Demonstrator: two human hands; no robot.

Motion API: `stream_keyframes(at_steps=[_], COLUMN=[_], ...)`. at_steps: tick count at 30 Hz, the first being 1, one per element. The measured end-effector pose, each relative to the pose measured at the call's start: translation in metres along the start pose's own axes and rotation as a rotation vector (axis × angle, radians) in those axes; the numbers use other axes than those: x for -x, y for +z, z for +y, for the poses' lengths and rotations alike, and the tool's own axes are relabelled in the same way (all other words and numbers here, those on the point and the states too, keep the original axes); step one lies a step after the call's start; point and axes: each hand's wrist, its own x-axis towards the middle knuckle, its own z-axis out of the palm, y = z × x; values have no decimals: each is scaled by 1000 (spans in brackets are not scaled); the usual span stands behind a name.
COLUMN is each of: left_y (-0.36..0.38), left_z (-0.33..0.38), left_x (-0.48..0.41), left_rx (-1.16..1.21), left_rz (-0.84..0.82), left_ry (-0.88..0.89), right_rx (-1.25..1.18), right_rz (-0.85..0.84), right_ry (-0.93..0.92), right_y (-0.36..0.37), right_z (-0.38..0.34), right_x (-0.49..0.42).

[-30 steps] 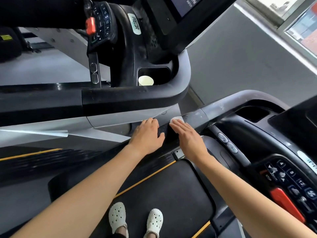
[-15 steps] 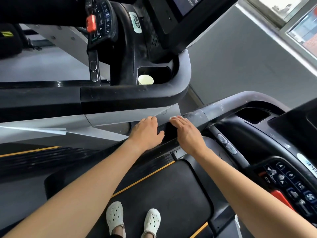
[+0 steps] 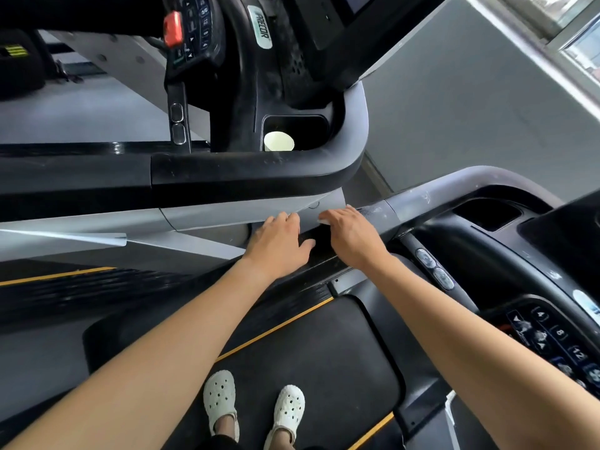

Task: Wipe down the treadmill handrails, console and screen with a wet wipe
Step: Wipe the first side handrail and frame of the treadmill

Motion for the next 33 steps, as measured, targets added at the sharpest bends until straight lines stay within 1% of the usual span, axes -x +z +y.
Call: stream_keyframes(at_steps=[3, 5, 7, 9, 11, 12, 13, 15, 17, 19, 21, 23, 25, 28, 29, 31, 33], left_y=[3, 5, 8, 11, 15, 17, 19, 23, 26, 28, 29, 30, 31, 31, 31, 32, 32], left_z=[0, 1, 3, 7, 11, 13, 15, 20, 26, 34, 41, 44, 43, 40, 40, 42, 45], left_x=[2, 3, 2, 2, 1, 1, 1, -1, -4, -7, -10, -12, -13, -13, -13, -13, -15], left_rx=[-22, -31, -37, -44, -49, -39, -25, -4, 6, 10, -7, -29, -47, -50, -48, -43, -50], left_rz=[13, 25, 42, 66, 89, 97, 104, 110, 106, 91, 73, 67, 61, 76, 84, 90, 94], left_ry=[8, 3, -13, -36, -47, -44, -35, -3, 27, 44, 50, 48, 50, 49, 47, 40, 29], right_rx=[28, 2, -31, -40, 13, 46, 67, 51, 21, -27, -43, 23, 65, 52, 41, 40, 39], right_rz=[-27, -26, -9, 16, 39, 53, 79, 131, 164, 177, 163, 129, 138, 159, 165, 154, 110], right_ry=[148, 183, 154, 47, -60, -77, -64, 37, 125, 107, -17, -111, -56, 152, 186, 166, 76], right_y=[-1, 1, 1, 1, 0, -2, -3, -7, -5, -1, 1, -2, -6, -10, -9, -6, -3], right_z=[21, 19, 9, 0, 4, 12, 23, 40, 43, 34, 29, 40, 58, 74, 74, 66, 54], right_x=[-9, -10, -5, 5, 12, 15, 16, 19, 20, 22, 26, 30, 29, 20, 16, 12, 13])
